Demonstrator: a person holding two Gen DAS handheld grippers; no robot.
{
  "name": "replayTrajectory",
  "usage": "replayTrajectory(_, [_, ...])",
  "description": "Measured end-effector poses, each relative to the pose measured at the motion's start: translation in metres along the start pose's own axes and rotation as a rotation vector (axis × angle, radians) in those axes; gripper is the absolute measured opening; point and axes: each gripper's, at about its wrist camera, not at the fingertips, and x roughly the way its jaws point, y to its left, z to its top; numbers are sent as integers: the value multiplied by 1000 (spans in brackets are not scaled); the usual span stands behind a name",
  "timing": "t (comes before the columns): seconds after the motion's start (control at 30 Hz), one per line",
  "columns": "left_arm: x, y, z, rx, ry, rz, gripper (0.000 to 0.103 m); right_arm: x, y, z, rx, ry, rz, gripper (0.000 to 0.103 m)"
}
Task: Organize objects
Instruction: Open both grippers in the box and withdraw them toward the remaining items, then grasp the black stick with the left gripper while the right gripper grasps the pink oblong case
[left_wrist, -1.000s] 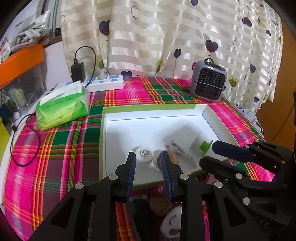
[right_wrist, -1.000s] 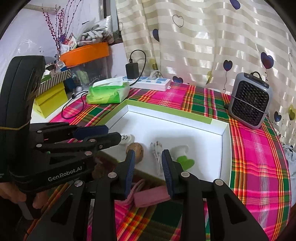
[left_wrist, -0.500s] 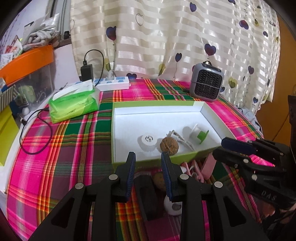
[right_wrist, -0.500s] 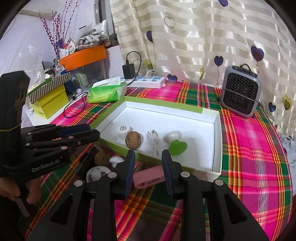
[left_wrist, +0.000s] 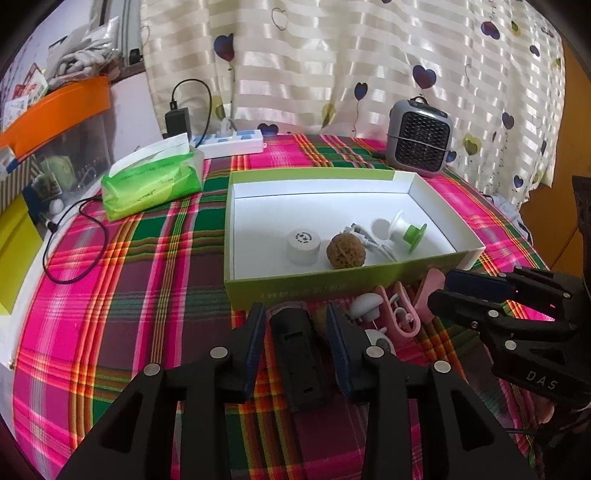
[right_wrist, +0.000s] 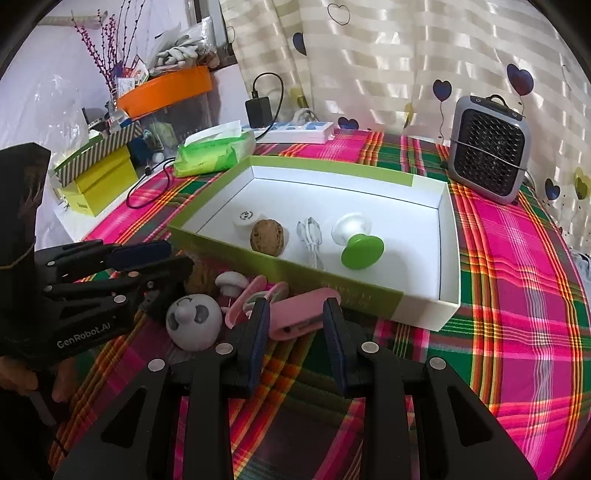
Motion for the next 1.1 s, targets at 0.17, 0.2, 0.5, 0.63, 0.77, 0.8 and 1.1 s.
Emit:
replayTrajectory(0.17, [-1, 0, -1, 7, -2, 5, 33, 0, 1, -1, 1, 0, -9, 31])
replayTrajectory(0.2, [-1, 0, -2, 5, -2, 5, 33, 0, 2, -2, -1, -3, -14, 31])
replayTrajectory(0.5, [-2, -1, -3, 7, 1, 11, 33, -6, 11, -2, -5, -36, -80, 31])
replayTrajectory(0.63, [-3, 0, -4, 5, 5, 17, 33, -5, 12, -1, 41, -31, -100, 31])
replayTrajectory(0.77, [-4, 0, -5, 6, 11, 17, 33, -2, 10, 1, 105, -30, -105, 31])
replayTrajectory(0.8, [-3, 0, -5, 6, 15, 17, 33, -2, 9, 1, 117, -29, -107, 31])
replayTrajectory(1.1, [-3, 1, -9, 8, 22, 23, 33, 8, 13, 1, 146, 7, -140, 41])
